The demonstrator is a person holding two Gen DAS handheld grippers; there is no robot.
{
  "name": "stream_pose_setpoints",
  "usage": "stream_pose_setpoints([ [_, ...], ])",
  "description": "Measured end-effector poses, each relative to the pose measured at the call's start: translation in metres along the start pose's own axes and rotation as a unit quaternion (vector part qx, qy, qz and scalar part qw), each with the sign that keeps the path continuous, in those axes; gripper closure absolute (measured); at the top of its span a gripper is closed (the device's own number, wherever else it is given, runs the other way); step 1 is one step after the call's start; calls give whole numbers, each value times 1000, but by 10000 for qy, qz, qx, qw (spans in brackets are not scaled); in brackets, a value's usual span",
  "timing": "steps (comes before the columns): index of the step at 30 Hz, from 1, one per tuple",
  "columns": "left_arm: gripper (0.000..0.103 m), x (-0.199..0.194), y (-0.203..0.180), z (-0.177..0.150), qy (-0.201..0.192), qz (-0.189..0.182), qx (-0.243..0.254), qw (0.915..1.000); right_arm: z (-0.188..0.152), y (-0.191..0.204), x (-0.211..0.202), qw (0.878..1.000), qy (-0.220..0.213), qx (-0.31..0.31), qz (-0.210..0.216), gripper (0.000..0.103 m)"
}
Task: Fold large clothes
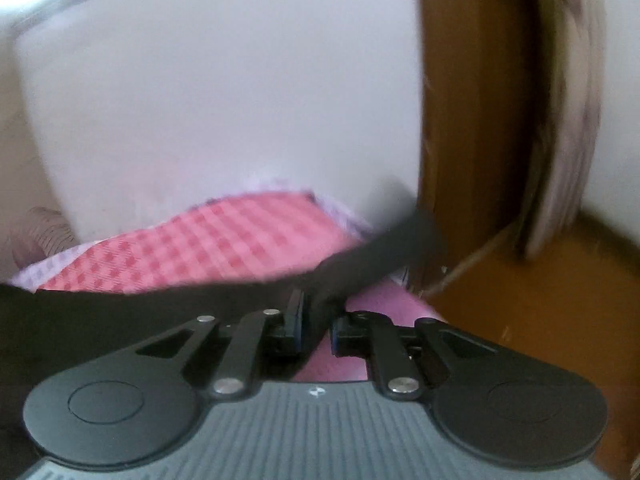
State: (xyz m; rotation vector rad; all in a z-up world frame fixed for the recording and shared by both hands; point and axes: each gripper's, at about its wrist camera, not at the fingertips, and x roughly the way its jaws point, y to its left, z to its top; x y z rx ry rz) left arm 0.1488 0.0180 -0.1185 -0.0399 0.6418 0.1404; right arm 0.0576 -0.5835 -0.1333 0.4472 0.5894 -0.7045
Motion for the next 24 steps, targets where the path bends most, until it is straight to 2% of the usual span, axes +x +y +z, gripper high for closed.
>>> stream_pose_setpoints([
  [1,0,0,0,0,1,0,2,10000,-10,-6,0,9999,94,126,43,88],
  [3,0,0,0,0,0,-2,-1,10000,-22,-12,2,9995,148,284,23,77],
  [5,0,0,0,0,2,-6,-7,10000,-32,-25,0,9971,107,725,194,69],
  [7,0,0,0,0,1,-19,-24,10000,-44,-45,-11,9896,61,1368,431,47],
  [9,0,-1,1,-1,0,-41,-53,10000,-53,-68,-23,9810,-179,1811,677,41],
  [11,0,-1,1,-1,1,-61,-82,9999,-72,-71,-41,9804,-308,1787,768,40],
  [14,0,-1,1,-1,0,-53,-77,10000,-81,-75,-43,9780,-389,1732,1094,39],
  [15,0,-1,1,-1,-1,-55,-78,10000,-82,-75,-43,9767,-373,1750,1181,34],
  [21,0,-1,1,-1,2,-59,-85,9999,-64,-77,-18,9759,-282,1732,1299,20],
  [24,0,-1,2,-1,2,-67,-96,9999,-54,-76,-2,9728,-228,1901,1304,20],
])
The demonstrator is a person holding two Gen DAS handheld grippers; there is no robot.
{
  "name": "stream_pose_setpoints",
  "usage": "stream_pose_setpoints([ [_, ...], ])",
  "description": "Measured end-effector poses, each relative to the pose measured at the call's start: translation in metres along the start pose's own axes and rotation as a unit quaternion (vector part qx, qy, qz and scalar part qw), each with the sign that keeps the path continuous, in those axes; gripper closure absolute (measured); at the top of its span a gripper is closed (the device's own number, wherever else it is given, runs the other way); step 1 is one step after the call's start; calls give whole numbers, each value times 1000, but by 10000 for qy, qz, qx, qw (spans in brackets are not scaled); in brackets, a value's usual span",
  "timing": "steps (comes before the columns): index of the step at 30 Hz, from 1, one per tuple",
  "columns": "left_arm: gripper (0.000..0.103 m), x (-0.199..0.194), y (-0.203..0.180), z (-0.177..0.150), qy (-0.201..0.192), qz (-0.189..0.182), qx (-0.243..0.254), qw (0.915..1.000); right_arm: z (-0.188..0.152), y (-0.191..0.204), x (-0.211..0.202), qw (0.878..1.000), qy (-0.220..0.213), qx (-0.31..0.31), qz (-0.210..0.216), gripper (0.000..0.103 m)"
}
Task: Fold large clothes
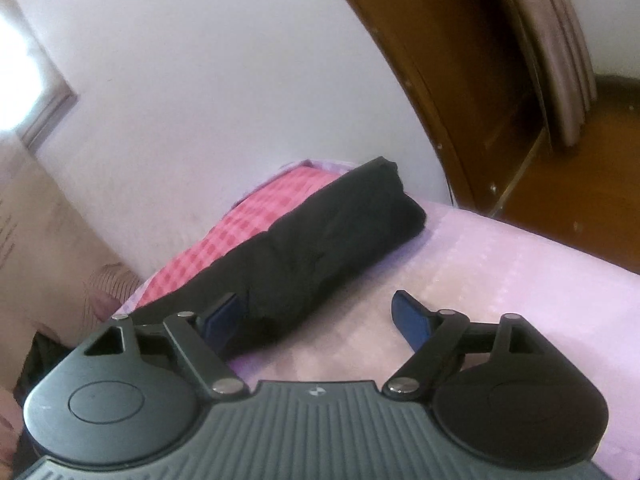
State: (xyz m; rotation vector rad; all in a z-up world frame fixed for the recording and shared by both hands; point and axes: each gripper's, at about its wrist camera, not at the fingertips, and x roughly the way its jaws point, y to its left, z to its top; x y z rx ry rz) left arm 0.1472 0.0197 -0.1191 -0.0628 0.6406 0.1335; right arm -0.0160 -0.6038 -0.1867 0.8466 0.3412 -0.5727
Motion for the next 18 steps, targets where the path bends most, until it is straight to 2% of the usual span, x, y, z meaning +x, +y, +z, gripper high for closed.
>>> stream_pose_setpoints([
  [8,0,0,0,0,-2,0,1,10000,37,-13,42,9953,-147,957,-75,20],
  [10,0,0,0,0,-3,0,1,10000,41,-9,48,9966,-143,794,-194,33],
  [11,0,0,0,0,-3,0,1,10000,42,-7,52,9976,-100,612,-317,57],
  [12,0,0,0,-1,-3,-2,0,10000,43,-6,57,9979,-26,501,-409,75],
  [15,0,0,0,0,-2,-7,-3,10000,51,-12,63,9978,118,491,-421,88],
  [17,0,0,0,0,-5,-16,-16,10000,58,-6,60,9977,181,516,-398,91],
  [18,0,0,1,-1,-10,-27,-33,10000,63,1,57,9984,91,497,-256,91],
])
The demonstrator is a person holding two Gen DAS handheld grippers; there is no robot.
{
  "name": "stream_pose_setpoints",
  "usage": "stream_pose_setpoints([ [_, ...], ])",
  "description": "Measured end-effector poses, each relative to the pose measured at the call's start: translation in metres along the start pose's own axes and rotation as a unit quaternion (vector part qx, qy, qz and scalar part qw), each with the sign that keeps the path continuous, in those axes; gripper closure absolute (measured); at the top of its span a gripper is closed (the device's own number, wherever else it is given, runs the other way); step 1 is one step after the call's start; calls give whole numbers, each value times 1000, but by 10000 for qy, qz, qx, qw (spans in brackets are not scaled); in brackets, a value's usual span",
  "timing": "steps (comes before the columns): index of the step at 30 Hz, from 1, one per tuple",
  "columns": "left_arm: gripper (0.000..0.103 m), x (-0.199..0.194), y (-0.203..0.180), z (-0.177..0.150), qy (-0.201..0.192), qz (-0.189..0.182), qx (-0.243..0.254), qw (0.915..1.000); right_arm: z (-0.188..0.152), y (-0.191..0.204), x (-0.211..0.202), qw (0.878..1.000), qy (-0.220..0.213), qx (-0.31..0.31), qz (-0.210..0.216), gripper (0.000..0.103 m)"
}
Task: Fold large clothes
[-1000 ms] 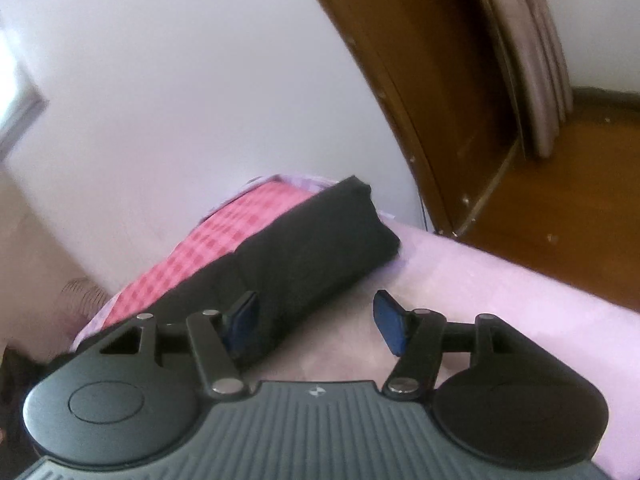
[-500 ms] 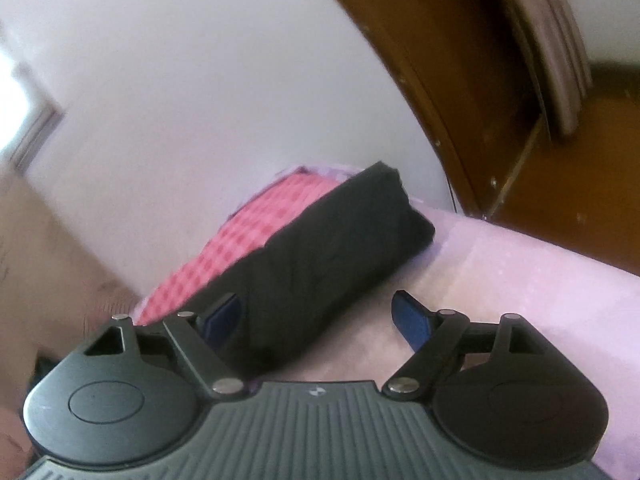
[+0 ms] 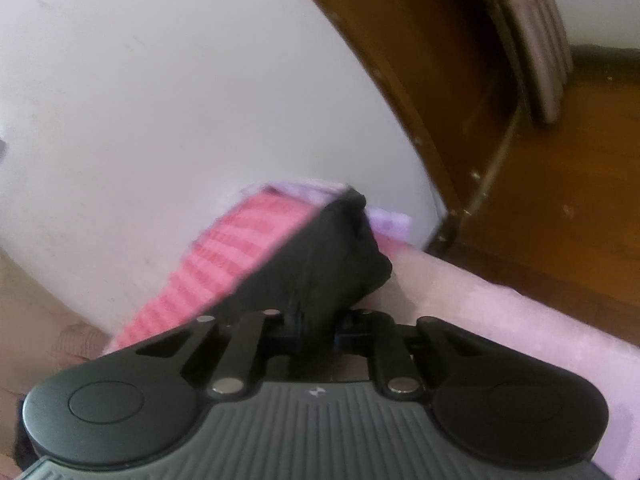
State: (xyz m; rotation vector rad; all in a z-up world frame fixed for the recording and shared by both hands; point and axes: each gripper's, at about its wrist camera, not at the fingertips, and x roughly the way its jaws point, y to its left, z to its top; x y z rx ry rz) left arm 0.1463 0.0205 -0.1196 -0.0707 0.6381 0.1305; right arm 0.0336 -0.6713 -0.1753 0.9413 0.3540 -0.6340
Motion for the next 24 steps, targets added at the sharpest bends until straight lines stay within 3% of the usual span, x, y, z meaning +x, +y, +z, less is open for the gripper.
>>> stream_pose_setpoints([
  [6,0,-1,4,-1,-25,-82,-126,9999,-1,103,-39,9882,-280,-703,1334,91],
  [10,0,-1,7,-1,-51,-147,-215,9996,-32,190,-55,9659,-148,-1175,2304,91],
  [13,0,-1,9,-1,-64,-181,-261,9995,-72,246,-56,9475,213,-1426,2856,91],
  [17,0,-2,11,-2,-94,-240,-337,9991,-142,305,-52,9234,663,-2074,3163,91],
  [24,0,-4,15,-3,-132,-333,-452,9983,-258,369,-34,8869,1436,-2755,3418,91],
])
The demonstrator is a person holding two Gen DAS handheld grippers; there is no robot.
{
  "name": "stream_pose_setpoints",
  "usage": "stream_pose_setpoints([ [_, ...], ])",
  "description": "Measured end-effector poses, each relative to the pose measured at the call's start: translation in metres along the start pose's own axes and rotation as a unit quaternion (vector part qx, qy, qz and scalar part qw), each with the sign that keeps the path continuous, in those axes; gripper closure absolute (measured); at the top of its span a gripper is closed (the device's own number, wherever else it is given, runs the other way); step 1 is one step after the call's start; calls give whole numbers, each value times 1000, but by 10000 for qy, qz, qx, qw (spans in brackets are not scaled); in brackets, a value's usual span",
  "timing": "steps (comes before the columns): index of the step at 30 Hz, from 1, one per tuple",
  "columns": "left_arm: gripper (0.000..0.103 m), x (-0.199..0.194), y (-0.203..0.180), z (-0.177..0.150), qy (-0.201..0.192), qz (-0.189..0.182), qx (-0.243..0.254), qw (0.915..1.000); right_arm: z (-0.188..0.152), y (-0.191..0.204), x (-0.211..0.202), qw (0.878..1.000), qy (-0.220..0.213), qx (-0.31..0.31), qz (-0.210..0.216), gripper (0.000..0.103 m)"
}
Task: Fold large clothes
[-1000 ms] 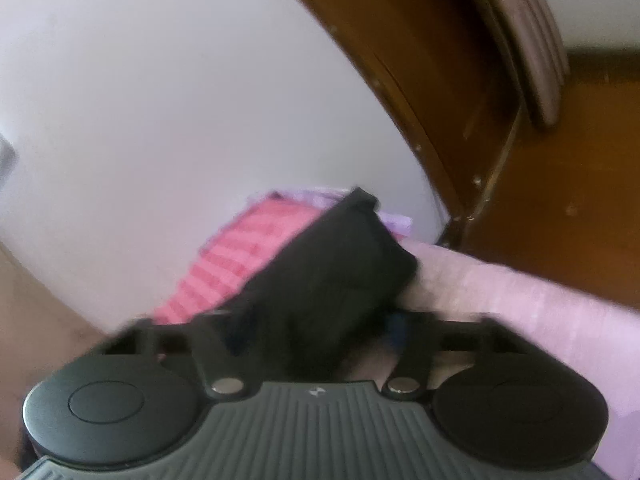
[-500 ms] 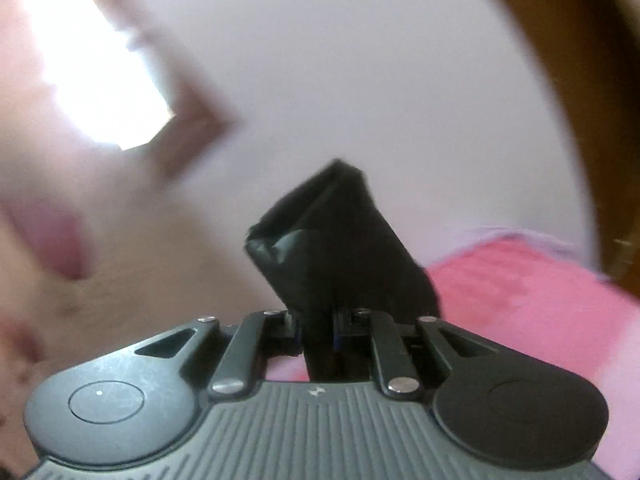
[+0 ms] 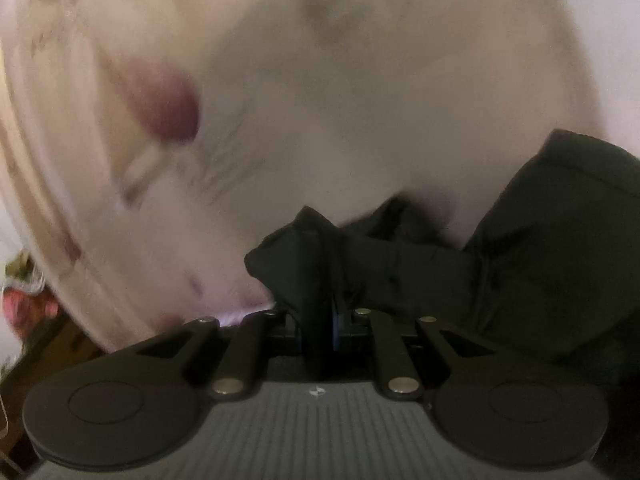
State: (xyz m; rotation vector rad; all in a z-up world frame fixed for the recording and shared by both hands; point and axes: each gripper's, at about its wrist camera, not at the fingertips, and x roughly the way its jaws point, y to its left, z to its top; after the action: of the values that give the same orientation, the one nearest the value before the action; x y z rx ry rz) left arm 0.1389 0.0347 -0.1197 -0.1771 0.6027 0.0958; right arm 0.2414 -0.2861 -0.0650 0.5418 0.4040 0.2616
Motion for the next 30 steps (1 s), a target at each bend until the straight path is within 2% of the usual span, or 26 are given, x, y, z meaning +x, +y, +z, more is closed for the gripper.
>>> stream_pose_setpoints([
  [5,0,0,3,0,-28,-61,-80,9999,-49,35,39,9965,595,-571,155,91],
  [9,0,-1,4,0,-38,-86,-103,9999,-85,58,69,9828,1028,-1534,48,87],
  [11,0,-1,5,0,-38,-86,-103,9999,-96,68,76,9728,1268,-1938,41,72],
  [13,0,-2,5,0,-39,-92,-109,9999,-99,74,66,9686,1284,-2124,152,30],
  [15,0,-2,5,0,-36,-97,-114,9999,-94,72,35,9730,986,-2062,329,26],
  [17,0,-2,5,1,-33,-105,-123,9999,-83,61,1,9829,722,-1601,554,26],
  [19,0,-3,6,2,-8,-142,-136,9998,-73,41,-43,9886,697,-1069,804,25],
  [20,0,-6,8,4,34,-211,-150,9997,-69,31,-61,9899,690,-970,767,25],
  [22,0,-17,17,9,139,-426,-217,9988,-70,12,-107,9911,657,-1103,354,25],
  [24,0,-35,30,14,177,-599,-277,9977,-82,-13,-157,9870,728,-1421,-162,22],
  [27,0,-63,57,22,252,-670,-246,9971,-102,-49,-223,9714,969,-1869,-1100,21],
  [30,0,-76,78,25,560,-661,145,9961,-118,-76,-267,9611,1325,-1834,-1585,21],
])
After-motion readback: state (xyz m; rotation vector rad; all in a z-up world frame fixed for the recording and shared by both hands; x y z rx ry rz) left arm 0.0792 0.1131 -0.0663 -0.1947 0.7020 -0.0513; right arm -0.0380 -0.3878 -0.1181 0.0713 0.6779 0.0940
